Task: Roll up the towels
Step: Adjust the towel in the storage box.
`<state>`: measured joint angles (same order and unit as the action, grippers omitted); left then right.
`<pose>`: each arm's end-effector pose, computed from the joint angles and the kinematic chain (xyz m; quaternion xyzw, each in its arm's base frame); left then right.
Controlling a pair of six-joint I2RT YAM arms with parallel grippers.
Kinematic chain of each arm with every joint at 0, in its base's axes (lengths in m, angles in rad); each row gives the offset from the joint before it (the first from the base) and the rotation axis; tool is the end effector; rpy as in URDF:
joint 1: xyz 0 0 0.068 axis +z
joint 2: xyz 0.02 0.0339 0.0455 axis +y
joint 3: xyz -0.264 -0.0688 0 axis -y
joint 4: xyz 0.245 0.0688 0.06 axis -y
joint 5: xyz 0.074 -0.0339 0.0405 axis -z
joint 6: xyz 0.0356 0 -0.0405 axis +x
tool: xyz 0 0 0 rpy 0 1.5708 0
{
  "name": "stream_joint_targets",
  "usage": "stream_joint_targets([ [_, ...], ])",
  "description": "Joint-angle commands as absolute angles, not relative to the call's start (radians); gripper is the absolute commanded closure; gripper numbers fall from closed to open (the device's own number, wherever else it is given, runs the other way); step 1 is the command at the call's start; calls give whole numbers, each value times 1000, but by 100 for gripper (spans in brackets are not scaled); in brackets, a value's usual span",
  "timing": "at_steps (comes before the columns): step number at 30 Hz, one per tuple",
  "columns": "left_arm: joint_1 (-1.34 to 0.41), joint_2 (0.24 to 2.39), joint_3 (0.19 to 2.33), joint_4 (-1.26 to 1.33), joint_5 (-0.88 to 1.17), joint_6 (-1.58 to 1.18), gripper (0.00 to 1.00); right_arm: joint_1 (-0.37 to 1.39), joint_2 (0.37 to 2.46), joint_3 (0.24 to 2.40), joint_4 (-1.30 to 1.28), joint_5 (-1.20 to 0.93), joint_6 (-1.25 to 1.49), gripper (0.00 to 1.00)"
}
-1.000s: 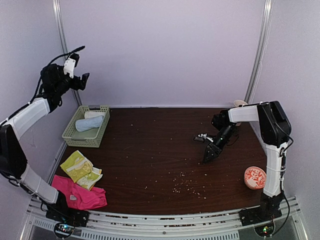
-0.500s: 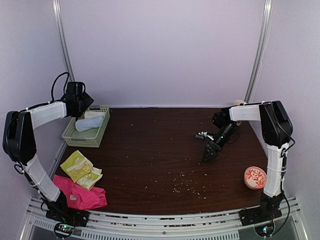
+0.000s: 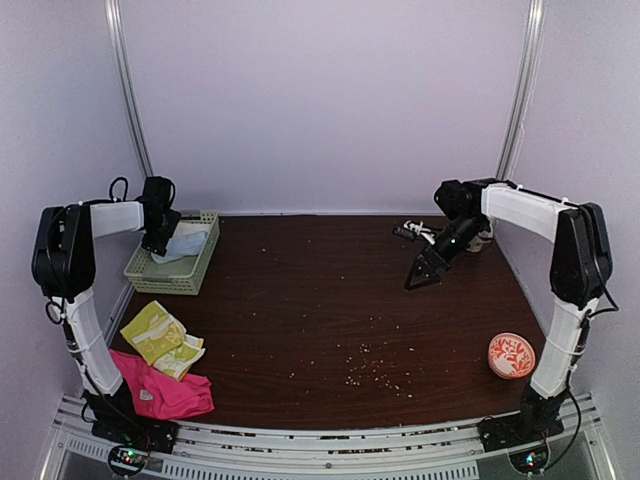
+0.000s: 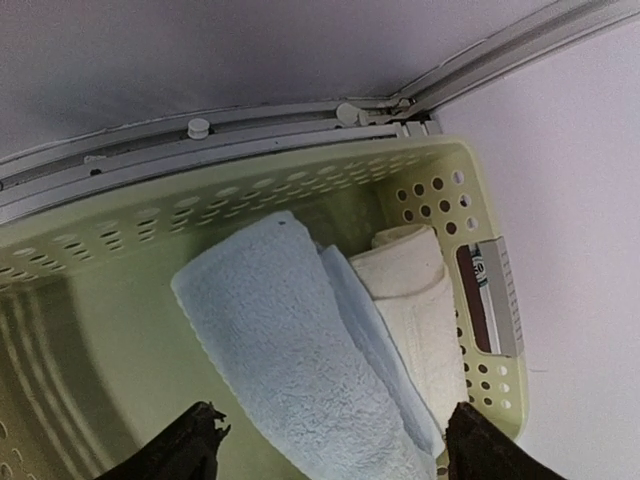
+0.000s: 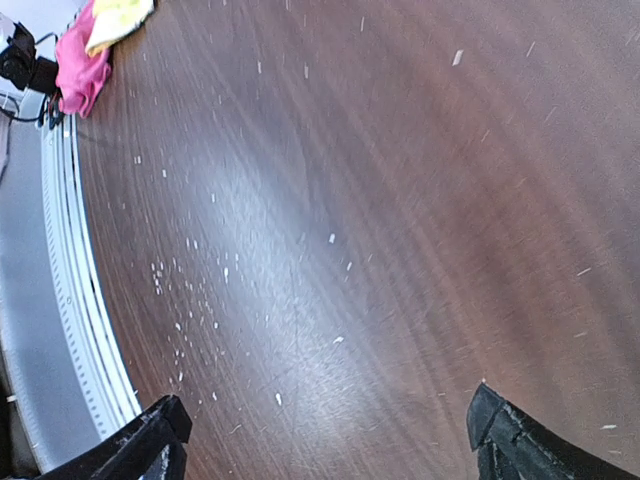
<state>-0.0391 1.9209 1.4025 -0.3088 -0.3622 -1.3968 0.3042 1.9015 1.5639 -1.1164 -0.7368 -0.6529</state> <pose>0.4259 -0.0040 0.2132 -0.6264 0.6722 -0.1087 0.3795 0.3444 0.1332 0.2390 -0.4475 0.8170 0.3446 0.1160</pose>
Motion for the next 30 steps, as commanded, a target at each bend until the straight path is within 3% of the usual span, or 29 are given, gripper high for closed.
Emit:
stream_joint_targets([
  [1,-6,1980,1456,-285,-369,-1465,20,305,1844,1600,-1091,-703,-607,0],
  [17,12,2159,1592,-320,-246,-1515,21,306,1879,1574,-1099,-679,-607,0],
  [24,11,2230,1681,-317,-311,-1398,34,305,1897,1578,-1104,-678,-606,0],
  [30,10,2228,1666,-293,-322,-1343,34,305,1912,1579,-1106,-679,-606,0],
])
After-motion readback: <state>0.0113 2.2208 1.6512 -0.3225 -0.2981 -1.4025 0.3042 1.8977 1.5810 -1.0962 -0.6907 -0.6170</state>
